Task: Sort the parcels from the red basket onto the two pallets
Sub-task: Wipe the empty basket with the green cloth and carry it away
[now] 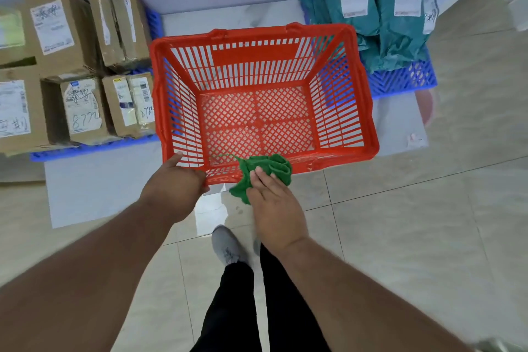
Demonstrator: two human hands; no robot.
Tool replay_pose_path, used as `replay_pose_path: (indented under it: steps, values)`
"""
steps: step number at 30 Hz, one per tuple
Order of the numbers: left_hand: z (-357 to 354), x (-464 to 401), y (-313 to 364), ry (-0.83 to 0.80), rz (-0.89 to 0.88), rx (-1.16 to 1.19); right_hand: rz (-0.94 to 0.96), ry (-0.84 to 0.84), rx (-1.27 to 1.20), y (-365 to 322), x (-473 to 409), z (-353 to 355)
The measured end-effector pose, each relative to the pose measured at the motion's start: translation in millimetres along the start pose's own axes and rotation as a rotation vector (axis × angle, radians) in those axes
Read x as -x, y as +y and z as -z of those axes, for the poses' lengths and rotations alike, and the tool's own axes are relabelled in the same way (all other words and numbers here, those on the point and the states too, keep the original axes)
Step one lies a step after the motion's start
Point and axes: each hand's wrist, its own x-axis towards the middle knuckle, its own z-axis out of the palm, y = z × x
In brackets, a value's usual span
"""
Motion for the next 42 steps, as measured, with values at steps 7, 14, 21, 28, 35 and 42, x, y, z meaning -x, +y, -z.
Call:
replay_pose_path:
  steps: [7, 14, 21, 28, 35, 42]
  values:
    - [2.3, -0.2, 0.6, 0.043, -0.015, -0.013, -0.065, -0.083, 0.166, 61.9, 27.0, 49.3]
    - [11.0, 11.6, 28.1, 0.073, 0.048, 0.092, -0.459, 0.277, -0.196, 79.6, 16.8, 109.0]
    - [5.4, 4.4, 56.3, 0.262, 0.062, 0.325, -0.369, 0.016, -0.379, 120.4, -38.4, 143.3]
    - [-15.3, -2.4, 51.7, 0.462, 0.033, 0.371, -0.228, -0.538, -0.200, 154.5, -87.8, 111.7]
    - [-13.3, -3.5, 51.6, 0.494, 0.065, 0.350, -0.334, -0.829, -0.325, 133.2, -104.4, 55.9]
    - [-9.5, -3.5, 50.4, 0.449, 0.081, 0.374, -0.253, -0.844, -0.458, 81.5, -132.4, 18.3]
